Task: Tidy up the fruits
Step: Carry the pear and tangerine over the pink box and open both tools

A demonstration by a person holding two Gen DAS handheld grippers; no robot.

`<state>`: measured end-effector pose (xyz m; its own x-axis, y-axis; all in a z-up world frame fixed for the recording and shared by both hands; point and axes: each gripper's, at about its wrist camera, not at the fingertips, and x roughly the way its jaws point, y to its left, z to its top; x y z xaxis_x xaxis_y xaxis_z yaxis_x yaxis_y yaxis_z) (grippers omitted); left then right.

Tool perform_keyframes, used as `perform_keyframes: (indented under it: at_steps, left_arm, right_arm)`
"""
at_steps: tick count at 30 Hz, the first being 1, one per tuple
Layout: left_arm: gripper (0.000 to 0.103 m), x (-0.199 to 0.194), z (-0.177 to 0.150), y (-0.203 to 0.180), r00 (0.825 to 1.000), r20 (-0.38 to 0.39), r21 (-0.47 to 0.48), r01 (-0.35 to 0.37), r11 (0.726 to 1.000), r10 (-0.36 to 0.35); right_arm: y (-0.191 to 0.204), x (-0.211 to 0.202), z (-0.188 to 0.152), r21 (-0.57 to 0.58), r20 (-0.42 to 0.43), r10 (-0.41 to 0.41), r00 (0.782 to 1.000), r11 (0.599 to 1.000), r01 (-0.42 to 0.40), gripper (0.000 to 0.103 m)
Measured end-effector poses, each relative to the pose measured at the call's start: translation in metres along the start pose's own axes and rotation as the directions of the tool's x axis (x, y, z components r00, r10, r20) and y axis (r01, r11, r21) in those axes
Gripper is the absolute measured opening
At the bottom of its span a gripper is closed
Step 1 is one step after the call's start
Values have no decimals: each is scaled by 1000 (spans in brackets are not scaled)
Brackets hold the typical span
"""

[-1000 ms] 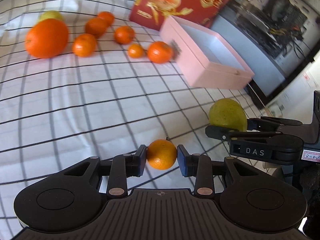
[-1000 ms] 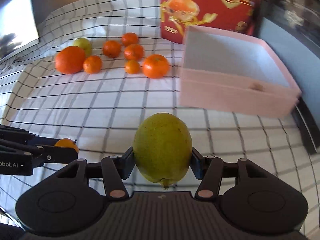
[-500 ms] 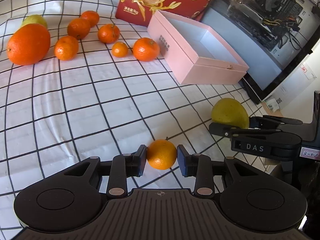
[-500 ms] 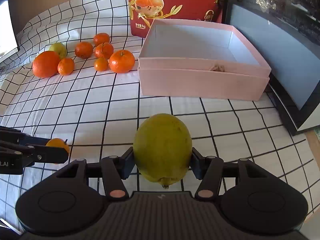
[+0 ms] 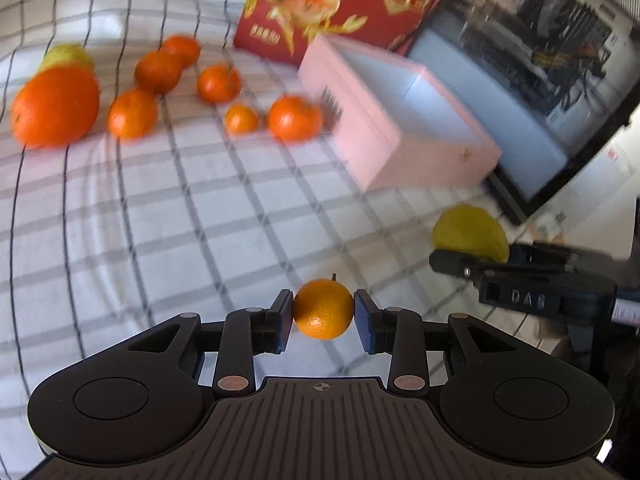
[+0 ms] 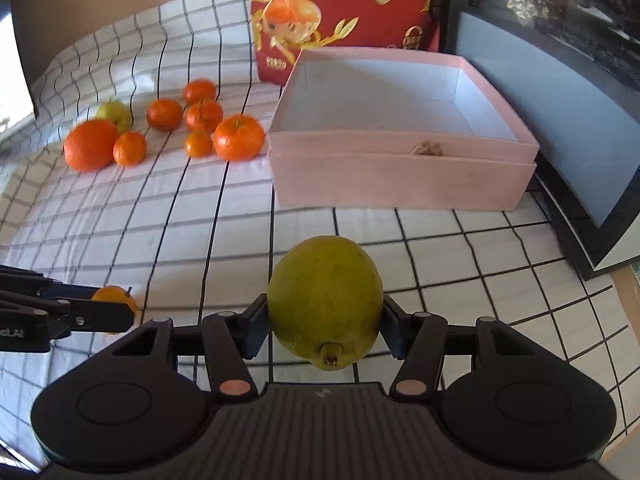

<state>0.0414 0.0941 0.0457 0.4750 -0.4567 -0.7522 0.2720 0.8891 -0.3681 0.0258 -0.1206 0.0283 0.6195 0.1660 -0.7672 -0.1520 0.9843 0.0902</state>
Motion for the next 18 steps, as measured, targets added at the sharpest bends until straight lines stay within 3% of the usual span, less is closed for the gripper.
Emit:
perform_keyframes:
  at_steps: [5, 9, 13, 16, 18]
  left_arm:
    - [38, -9, 65, -16, 990, 133, 27, 49, 998, -52]
    - [38, -9, 122, -48, 972, 223, 113, 48, 992, -73]
    - [38, 25, 163, -70, 970, 231, 134, 41, 990, -71]
    - [38, 75, 174, -75, 987, 159, 144, -6, 990, -17]
    - [38, 96, 172, -79, 988, 155, 180, -22, 983, -6]
  right_arm:
    - [-13, -18, 29, 42, 106, 14, 994, 999, -18, 57]
    - [-29, -36, 86, 42, 201, 26, 979, 998, -35, 57]
    - [-50, -49, 145, 34, 269, 33, 963, 998, -44, 57]
    - [-60, -42, 171, 6, 285, -5, 959, 1000, 3, 57]
    - [-66, -30, 182, 1, 267, -23, 963, 1000, 24, 57]
